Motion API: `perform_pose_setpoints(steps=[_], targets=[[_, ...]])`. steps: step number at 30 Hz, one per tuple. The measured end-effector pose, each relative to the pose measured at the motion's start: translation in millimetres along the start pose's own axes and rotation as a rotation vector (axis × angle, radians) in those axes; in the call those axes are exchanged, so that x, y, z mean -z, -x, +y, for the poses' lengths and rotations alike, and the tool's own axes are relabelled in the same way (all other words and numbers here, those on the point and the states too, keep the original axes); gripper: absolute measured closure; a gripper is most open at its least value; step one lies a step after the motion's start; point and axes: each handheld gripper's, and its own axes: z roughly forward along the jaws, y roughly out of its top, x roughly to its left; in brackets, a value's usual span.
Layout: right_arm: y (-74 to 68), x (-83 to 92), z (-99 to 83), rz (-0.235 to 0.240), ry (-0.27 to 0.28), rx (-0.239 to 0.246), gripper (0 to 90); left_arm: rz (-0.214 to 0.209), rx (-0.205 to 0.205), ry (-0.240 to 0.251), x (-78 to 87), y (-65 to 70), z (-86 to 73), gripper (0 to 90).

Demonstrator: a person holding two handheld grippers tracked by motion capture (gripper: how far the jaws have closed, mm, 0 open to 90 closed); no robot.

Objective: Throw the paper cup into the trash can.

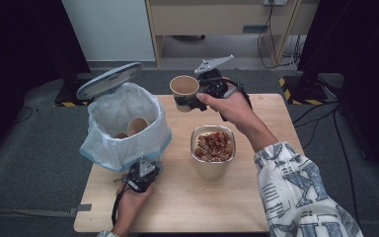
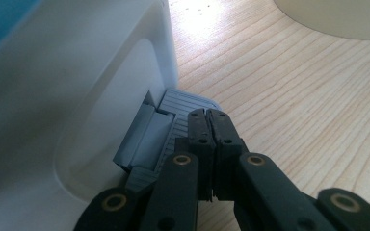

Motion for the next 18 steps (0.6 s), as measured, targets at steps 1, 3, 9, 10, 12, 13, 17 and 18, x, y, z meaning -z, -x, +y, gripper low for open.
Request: perform_pose_setpoints(steps=[1,3,9,10,12,13,17,18], targets=[[-0.7,-0.6,1.1,0.003,0.003,-0.001,29.8,0.000,0.000,0.003,-0.2,0.1,-0.1,88.0],[-2.2,-1.5,3.5,0.009,0.011,-0.005,29.8,0.001,0.000,0.001,0.0,0.0,-0.1,88.0],[-5.9,-5.9,8.4,0.020,0.016,-0.005,29.8,0.001,-0.002,0.000,0.1,0.0,-0.1,88.1],[-6.9,-6.7,9.0,0.020,0.017,-0.009,29.8,0.002,-0.002,0.001,0.1,0.1,0.0,88.0],[-8.2,-8.6,10.1,0.023,0.014,-0.005,29.8,0.002,-0.002,0.000,0.1,0.1,0.0,88.0],[-8.8,-9.3,10.7,0.023,0.013,-0.004,29.8,0.002,-0.002,0.000,0.0,0.1,0.0,88.0],[-11.1,-11.5,13.8,0.029,0.019,-0.008,29.8,0.002,-0.002,0.001,0.0,0.1,0.0,88.0],[-11.8,-12.3,14.5,0.030,0.019,-0.010,29.8,0.002,-0.003,0.003,-0.1,0.1,-0.1,88.0]])
